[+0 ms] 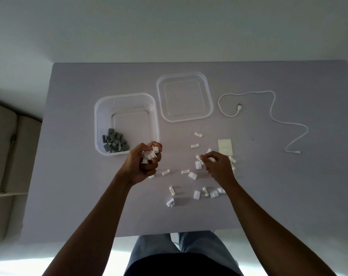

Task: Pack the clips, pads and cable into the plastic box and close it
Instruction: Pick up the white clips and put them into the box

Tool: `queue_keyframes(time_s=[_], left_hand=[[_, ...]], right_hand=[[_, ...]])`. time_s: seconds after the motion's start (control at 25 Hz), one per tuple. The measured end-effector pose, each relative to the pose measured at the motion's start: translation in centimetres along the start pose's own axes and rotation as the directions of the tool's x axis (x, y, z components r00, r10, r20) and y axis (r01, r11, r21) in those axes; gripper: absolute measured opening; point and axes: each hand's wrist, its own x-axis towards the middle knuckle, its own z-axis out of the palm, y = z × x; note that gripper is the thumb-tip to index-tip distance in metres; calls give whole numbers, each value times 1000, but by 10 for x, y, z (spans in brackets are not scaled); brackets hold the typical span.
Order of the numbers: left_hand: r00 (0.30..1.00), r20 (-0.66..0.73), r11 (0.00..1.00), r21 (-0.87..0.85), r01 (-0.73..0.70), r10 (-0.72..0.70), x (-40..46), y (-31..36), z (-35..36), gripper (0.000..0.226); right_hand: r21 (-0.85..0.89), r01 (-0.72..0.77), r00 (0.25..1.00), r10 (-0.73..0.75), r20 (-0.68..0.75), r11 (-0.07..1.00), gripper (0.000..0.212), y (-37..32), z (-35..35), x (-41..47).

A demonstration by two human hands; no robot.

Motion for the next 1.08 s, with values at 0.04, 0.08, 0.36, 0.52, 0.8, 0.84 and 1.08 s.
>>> queue_keyframes(time_s=[0.04,0.08,0.36,0.52,0.8,0.84,1.08], left_hand=[[1000,-8,1000,4,3,-3,0,0,1,20],[1000,-11,1000,6,6,-6,0,0,2,22],[1000,-11,1000,-30,-9,8,-1,5,6,18],[999,-45,998,-62,-7,4,-3,12,4,28],[949,-270,958,-187,-219,165,-19,42,-30,15],[937,-294,947,-197,-253,189,-23,50,-38,12],[929,-303,954,-142,-265,213,-34,86,-70,7]], right_hand=[[-200,61,998,-63,-5,978,19,6,5,0],[-350,87,996,-92,3,933,17,12,10,-2],[-654,16,992,-96,-86,757,26,28,35,-4],[-526,106,983,-169,-73,844,25,24,34,-8],[517,-225,929,23,368,826,27,-75,60,-4],[552,-242,910,-11,415,798,24,-90,67,1],[434,-173,825,-110,555,884,24,-148,115,37]])
